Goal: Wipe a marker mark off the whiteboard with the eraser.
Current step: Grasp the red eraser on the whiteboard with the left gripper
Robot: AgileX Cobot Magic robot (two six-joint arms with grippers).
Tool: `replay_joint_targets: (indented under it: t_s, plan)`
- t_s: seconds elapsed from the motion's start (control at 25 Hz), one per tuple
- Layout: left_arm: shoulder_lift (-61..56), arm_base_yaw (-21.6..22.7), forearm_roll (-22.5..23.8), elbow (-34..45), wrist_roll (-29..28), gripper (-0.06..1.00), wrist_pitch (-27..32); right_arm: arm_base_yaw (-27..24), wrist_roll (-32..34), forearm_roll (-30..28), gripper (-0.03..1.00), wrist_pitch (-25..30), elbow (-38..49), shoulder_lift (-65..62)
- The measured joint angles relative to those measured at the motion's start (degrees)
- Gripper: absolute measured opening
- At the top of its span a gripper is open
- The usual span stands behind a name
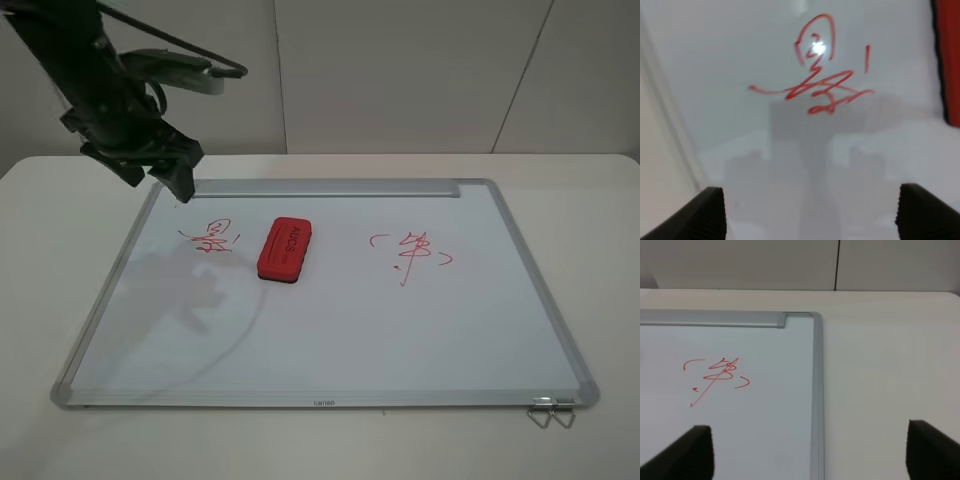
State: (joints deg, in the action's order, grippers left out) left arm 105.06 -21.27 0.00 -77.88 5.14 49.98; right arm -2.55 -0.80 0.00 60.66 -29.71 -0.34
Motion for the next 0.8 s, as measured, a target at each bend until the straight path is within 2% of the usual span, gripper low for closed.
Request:
replay_joint_targets:
  t_s: [0.16,0.36,0.52,0.8]
  plan:
    - [8.49,-7.85,4.65,-8.20,-4.66,0.72,0.83,0.00,0.00,0.00,0.70,0.00,0.00,0.00]
    - [13.67,-13.81,8.39,-13.93,-10.08,0.72,-0.49,0.00,0.00,0.00,0.70,0.00,0.00,0.00]
    - [13.90,-15.00,8.44,-15.42,-11.67,0.72,-3.02,0.00,0.00,0.00,0.70,0.00,0.00,0.00]
    - [13.90,-15.00,5.08,-15.54,-13.02,0.72,-2.96,0.00,0.00,0.00,0.70,0.00,0.00,0.00]
